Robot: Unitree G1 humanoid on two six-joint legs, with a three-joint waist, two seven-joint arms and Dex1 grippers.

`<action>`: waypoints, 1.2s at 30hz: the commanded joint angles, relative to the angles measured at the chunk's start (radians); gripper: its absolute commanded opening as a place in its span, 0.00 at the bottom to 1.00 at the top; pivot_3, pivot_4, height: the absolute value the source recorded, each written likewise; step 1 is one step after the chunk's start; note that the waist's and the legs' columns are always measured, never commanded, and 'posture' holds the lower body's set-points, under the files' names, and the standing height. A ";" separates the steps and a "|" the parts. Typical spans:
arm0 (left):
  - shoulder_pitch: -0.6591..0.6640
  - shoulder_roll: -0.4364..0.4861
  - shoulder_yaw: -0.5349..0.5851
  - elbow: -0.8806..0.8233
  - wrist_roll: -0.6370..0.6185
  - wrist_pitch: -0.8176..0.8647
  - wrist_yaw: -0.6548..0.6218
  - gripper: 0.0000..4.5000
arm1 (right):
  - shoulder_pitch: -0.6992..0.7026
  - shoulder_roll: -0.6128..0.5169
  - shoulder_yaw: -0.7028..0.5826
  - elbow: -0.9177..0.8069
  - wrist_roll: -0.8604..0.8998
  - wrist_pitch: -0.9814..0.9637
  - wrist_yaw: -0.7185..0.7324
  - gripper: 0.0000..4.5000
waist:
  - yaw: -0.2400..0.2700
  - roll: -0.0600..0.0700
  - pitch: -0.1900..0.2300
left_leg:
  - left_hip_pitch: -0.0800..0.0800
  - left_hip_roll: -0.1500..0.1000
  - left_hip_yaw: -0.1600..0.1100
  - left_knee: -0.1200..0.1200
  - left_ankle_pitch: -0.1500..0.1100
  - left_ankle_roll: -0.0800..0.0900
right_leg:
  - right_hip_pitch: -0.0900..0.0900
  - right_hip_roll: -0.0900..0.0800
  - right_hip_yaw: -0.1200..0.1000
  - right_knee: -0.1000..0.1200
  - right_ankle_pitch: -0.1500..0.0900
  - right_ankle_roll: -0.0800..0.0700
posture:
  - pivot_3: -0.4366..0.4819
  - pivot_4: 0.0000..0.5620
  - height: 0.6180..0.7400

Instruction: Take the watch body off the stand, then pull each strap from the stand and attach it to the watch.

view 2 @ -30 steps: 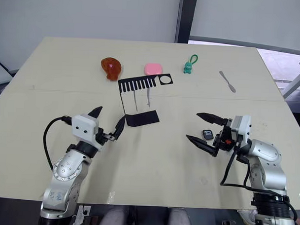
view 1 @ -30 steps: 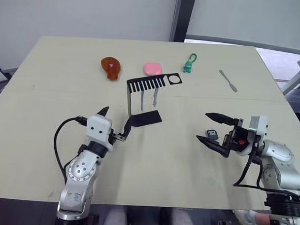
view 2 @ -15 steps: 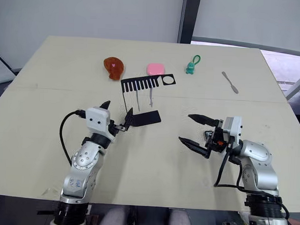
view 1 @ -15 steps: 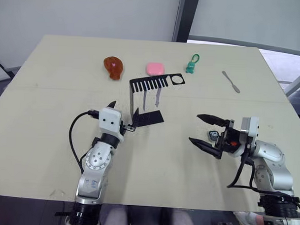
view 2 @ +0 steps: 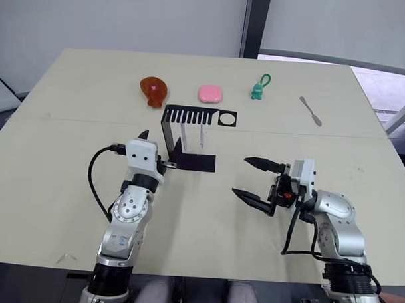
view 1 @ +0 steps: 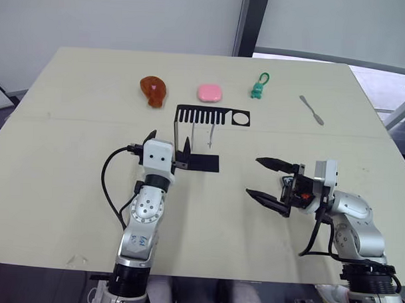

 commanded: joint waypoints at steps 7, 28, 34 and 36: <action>-0.046 -0.004 -0.019 0.027 -0.003 -0.017 -0.026 0.81 | 0.014 0.047 0.022 -0.060 -0.002 0.007 -0.082 1.00 | 0.001 0.000 0.000 | 0.000 0.000 0.000 0.001 0.000 0.000 | 0.000 0.000 0.000 0.000 0.000 0.000 | 0.48 0.27 1.00; -0.048 -0.017 -0.021 0.015 0.025 -0.041 0.004 0.01 | -0.012 0.332 0.188 -0.263 -0.162 0.200 -0.608 1.00 | -0.001 0.000 0.000 | -0.003 0.000 0.000 0.001 0.000 0.000 | -0.003 0.000 0.000 0.001 0.000 0.000 | 0.48 0.27 1.00; -0.046 -0.043 -0.038 0.017 0.029 -0.032 0.017 0.01 | -0.052 0.379 0.217 -0.276 -0.257 0.242 -0.748 1.00 | 0.000 0.000 0.000 | -0.016 -0.001 0.000 0.004 0.001 0.000 | -0.016 -0.001 0.000 0.007 0.000 0.000 | 0.48 0.27 1.00; -0.049 -0.035 -0.044 0.019 0.033 -0.033 0.010 0.01 | -0.068 0.388 0.223 -0.255 -0.297 0.232 -0.787 1.00 | 0.000 0.000 0.000 | -0.016 -0.001 0.000 0.004 0.001 0.000 | -0.016 0.000 0.000 0.010 0.000 0.000 | 0.48 0.27 1.00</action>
